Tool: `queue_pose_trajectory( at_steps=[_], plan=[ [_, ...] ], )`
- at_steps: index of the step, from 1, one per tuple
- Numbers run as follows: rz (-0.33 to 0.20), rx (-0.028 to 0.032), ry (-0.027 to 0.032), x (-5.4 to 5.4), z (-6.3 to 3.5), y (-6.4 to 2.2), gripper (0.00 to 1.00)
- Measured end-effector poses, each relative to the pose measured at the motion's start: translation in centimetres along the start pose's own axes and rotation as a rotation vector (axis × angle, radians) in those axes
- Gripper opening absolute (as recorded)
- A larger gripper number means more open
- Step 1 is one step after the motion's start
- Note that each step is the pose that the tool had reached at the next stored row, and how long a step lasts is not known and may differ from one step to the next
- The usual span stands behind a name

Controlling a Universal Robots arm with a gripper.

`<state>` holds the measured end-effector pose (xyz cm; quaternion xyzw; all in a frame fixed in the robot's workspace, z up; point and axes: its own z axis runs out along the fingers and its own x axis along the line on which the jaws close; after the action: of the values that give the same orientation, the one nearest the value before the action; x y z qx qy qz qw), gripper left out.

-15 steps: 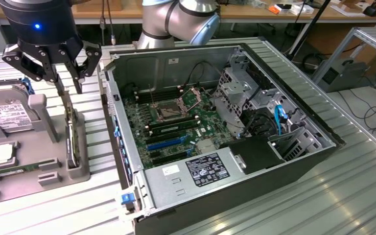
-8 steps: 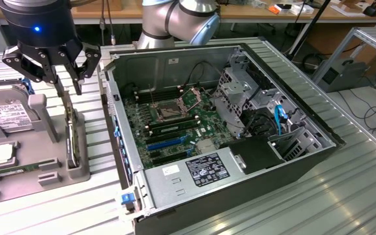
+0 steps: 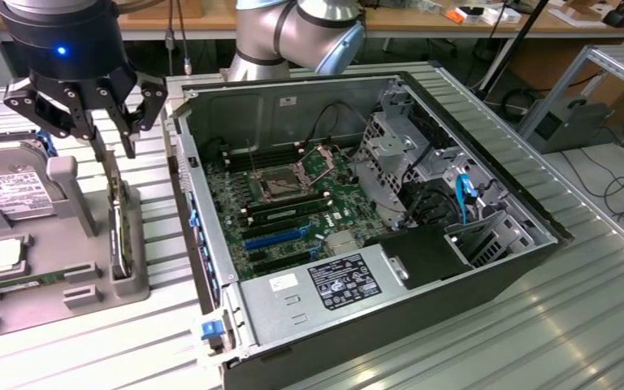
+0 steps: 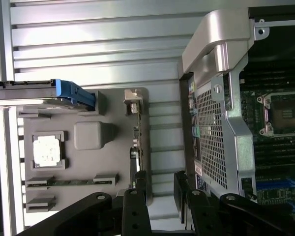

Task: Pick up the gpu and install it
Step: 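Pick up the gpu and move the gpu toward the slot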

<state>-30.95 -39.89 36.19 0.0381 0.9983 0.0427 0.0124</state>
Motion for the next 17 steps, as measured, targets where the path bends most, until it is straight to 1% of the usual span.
queue_pose_trajectory(
  at_steps=[5, 17],
  plan=[
    [0.000, -0.0027, 0.0002, 0.13, 0.37, -0.04, 0.36],
    [0.000, -0.0034, 0.0002, 0.17, 0.93, -0.09, 0.36]
  ],
)
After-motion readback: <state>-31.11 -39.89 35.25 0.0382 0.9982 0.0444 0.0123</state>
